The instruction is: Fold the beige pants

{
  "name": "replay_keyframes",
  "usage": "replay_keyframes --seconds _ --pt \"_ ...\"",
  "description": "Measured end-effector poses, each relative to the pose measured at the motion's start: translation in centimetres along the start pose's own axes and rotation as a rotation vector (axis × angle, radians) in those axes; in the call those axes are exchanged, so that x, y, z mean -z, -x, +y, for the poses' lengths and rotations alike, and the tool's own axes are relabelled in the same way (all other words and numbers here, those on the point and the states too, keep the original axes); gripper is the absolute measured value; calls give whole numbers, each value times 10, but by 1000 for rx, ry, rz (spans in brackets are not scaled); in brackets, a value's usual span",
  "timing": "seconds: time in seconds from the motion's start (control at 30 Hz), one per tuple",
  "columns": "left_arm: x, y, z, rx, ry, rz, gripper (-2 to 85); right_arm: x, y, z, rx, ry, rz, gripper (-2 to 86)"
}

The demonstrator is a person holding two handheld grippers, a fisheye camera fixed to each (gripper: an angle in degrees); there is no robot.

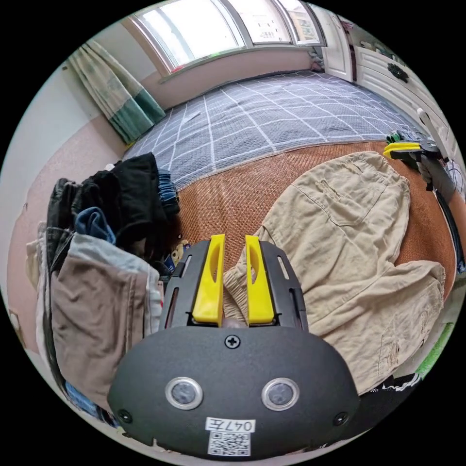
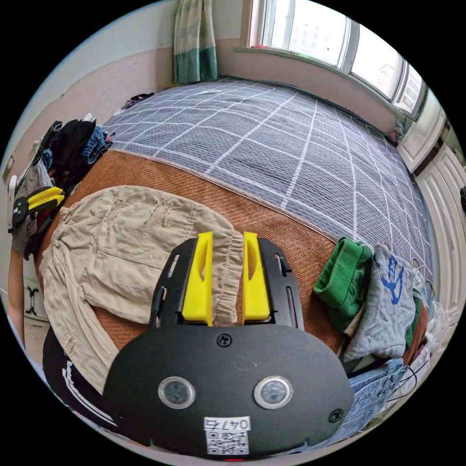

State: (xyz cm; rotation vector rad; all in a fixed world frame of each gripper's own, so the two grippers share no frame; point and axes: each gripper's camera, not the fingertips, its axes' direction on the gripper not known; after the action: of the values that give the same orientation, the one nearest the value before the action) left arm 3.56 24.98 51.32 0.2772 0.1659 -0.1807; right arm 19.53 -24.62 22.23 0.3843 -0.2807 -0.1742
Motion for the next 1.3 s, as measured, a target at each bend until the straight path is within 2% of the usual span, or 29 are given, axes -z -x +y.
replay_keyframes --seconds 0.13,0.23,0.3,0.4,0.5,0.57,0.67,0.83,0.93,1.03,1.1,1.2,1.27,1.3 --pt "-94 -33 -27 -75 130 -30 66 -15 0 -11 -39 13 -41 53" --pt "-138 -44 -27 -93 176 71 49 -36 10 -10 -1 109 6 31" --pt "-144 -53 -24 -116 177 55 6 -40 18 -4 20 130 71 7" --pt "-144 -76 -17 -220 194 -30 -5 -22 33 9 46 81 114 -5" --pt "-104 -58 7 -168 73 -27 -8 30 39 38 60 -92 107 -7" --pt "-48 -24 50 -89 -100 90 -8 82 41 79 114 -235 9 -7" --pt "16 6 138 -68 -253 162 -8 138 53 153 238 -327 -62 -7" --pt "70 45 327 -7 -377 244 -7 189 89 296 394 -376 -136 -6" --pt "38 50 378 10 -331 309 -1 182 109 360 391 -332 -145 -5" --pt "-6 64 363 81 -335 412 23 160 107 383 254 -267 -139 -5" --pt "-21 57 335 40 -343 423 50 159 102 390 195 -278 -206 -5" --pt "-68 21 277 -103 -163 304 85 165 106 405 191 -295 -203 -5" --pt "-135 21 245 -20 34 416 105 166 107 418 177 -294 -205 -5" --pt "-151 25 242 23 60 465 107 165 107 422 174 -293 -208 -5"
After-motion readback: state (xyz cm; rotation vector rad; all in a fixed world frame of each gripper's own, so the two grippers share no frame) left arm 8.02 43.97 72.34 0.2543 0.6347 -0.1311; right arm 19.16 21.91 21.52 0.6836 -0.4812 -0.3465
